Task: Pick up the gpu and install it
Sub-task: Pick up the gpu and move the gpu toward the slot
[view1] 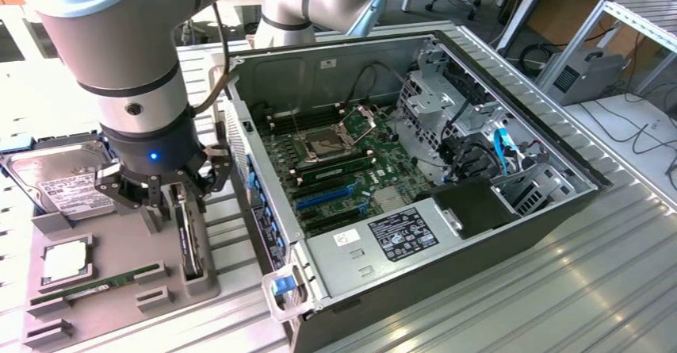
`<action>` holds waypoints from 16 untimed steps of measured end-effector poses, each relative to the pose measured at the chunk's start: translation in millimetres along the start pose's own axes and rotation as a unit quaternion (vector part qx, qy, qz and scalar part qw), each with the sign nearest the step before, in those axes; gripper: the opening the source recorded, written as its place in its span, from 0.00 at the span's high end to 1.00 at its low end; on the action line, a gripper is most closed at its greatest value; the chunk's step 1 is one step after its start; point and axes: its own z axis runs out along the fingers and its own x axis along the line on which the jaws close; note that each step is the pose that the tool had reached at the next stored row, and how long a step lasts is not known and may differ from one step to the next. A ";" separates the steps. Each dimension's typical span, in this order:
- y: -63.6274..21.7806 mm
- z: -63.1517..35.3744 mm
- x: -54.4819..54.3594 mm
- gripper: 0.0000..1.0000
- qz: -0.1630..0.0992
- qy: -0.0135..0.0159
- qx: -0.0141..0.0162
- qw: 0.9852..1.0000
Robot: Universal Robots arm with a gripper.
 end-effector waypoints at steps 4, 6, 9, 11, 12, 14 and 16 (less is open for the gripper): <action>0.9 3.8 0.7 0.52 0.000 0.000 0.000 1.000; 1.5 6.2 1.2 0.52 0.000 0.000 0.000 1.000; 2.0 9.1 1.9 0.52 0.000 0.000 0.000 1.000; 2.2 11.6 2.3 0.52 0.000 0.000 0.000 1.000; 2.3 12.9 2.5 0.52 0.000 0.000 0.000 1.000; 2.5 14.9 2.7 0.52 0.000 0.000 0.000 1.000; 2.7 17.2 2.9 0.52 0.000 0.000 0.000 1.000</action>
